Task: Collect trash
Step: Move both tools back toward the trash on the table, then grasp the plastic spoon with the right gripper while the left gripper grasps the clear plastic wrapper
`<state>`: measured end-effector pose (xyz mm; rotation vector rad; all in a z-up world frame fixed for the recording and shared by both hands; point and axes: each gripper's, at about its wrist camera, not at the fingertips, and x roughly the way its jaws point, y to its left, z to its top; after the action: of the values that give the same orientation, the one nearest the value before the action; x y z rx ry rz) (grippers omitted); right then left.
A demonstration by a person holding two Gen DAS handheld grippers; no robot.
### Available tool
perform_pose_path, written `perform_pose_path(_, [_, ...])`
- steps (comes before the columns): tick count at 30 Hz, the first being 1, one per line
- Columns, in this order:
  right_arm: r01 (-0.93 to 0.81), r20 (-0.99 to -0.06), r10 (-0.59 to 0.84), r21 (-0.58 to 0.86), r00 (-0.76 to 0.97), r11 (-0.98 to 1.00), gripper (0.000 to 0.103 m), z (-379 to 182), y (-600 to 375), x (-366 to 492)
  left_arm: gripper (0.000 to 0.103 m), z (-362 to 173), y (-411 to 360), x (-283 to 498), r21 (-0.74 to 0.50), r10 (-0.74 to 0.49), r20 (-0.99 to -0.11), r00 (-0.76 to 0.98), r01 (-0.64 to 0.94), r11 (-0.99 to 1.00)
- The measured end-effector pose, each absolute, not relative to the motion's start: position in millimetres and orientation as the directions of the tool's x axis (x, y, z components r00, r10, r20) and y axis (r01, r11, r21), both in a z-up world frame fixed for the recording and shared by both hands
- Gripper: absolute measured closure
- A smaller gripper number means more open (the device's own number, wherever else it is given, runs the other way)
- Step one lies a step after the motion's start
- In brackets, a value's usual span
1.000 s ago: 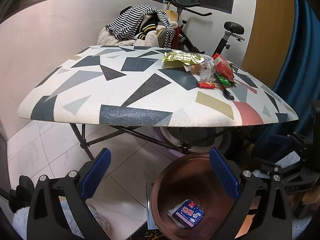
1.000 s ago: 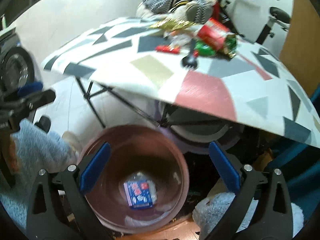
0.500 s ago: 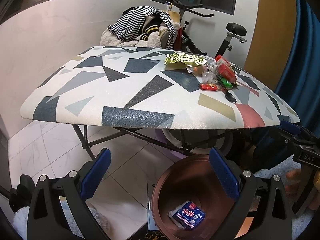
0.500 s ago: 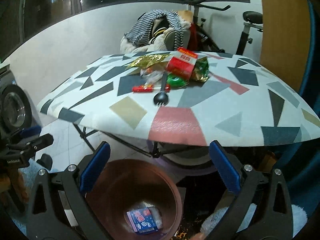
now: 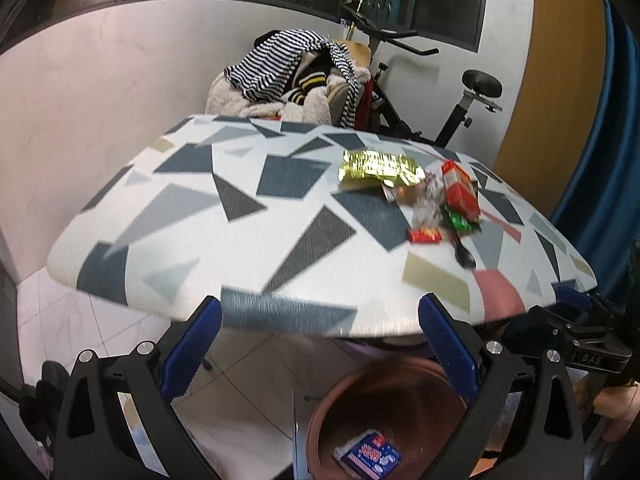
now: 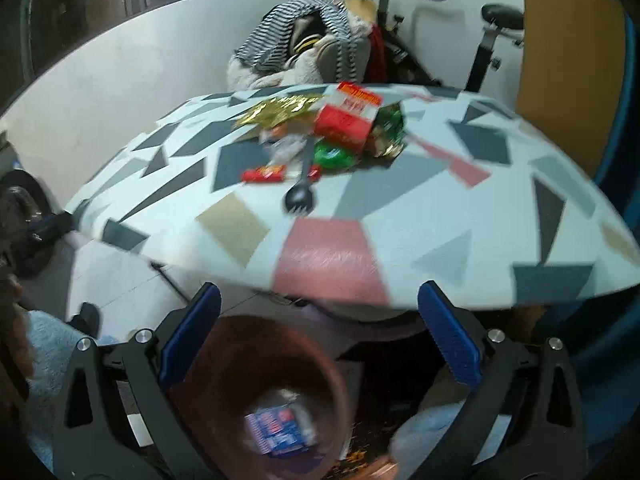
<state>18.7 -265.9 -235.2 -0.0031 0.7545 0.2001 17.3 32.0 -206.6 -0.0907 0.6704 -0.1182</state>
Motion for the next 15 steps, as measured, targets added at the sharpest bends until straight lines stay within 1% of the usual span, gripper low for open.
perform_pose_path(2, [-0.201,-0.675,0.19,0.063,0.712,0.977,0.006,-228.4,-266.7,31.2,0.007,-200.9,32.5,27.3,-0.121,-0.136,-0.616,0.776,0.078,0.99])
perform_pose_path(3, [-0.208,-0.672,0.199,0.067,0.714,0.976,0.008,-225.8,-267.0,35.9,0.007,-198.2,32.7,33.3,-0.121,-0.135,-0.617,0.776,0.076,0.99])
perform_pose_path(4, [-0.223,-0.663,0.219,0.079,0.716,0.972,0.012,-220.6,-266.9,45.3,0.007,-196.1,33.4,38.0,-0.123,-0.137,-0.617,0.775,0.077,0.989])
perform_pose_path(5, [-0.231,-0.663,0.228,0.086,0.713,0.969,0.024,-218.4,-266.8,51.6,0.007,-194.9,33.5,41.7,-0.125,-0.139,-0.617,0.775,0.078,0.989])
perform_pose_path(6, [-0.242,-0.668,0.247,0.102,0.702,0.965,0.031,-216.4,-265.8,62.0,0.007,-192.5,33.7,47.4,-0.13,-0.144,-0.615,0.775,0.08,0.988])
perform_pose_path(7, [-0.249,-0.67,0.261,0.117,0.695,0.962,0.034,-215.3,-265.6,68.1,0.007,-191.2,34.0,51.0,-0.135,-0.148,-0.614,0.775,0.081,0.987])
perform_pose_path(9, [-0.264,-0.678,0.3,0.159,0.672,0.951,0.05,-215.0,-262.7,85.8,0.007,-188.1,33.5,60.8,-0.15,-0.162,-0.611,0.775,0.088,0.985])
perform_pose_path(10, [-0.271,-0.687,0.312,0.17,0.657,0.947,0.054,-216.6,-259.7,95.1,0.007,-187.0,33.0,64.6,-0.155,-0.169,-0.609,0.775,0.093,0.984])
perform_pose_path(11, [-0.276,-0.696,0.321,0.18,0.642,0.944,0.061,-219.1,-256.1,105.0,0.007,-186.7,32.1,67.4,-0.159,-0.175,-0.608,0.775,0.098,0.982])
perform_pose_path(12, [-0.28,-0.702,0.329,0.189,0.631,0.941,0.067,-221.4,-252.6,114.0,0.01,-186.6,30.6,69.5,-0.161,-0.18,-0.607,0.774,0.102,0.982])
perform_pose_path(13, [-0.281,-0.705,0.331,0.191,0.627,0.94,0.069,-222.6,-250.6,118.7,0.014,-186.5,29.2,73.1,-0.162,-0.189,-0.608,0.771,0.112,0.98])
perform_pose_path(15, [-0.281,-0.713,0.333,0.195,0.617,0.94,0.076,-225.9,-245.0,131.5,0.019,-187.6,26.1,79.0,-0.16,-0.198,-0.613,0.765,0.126,0.979])
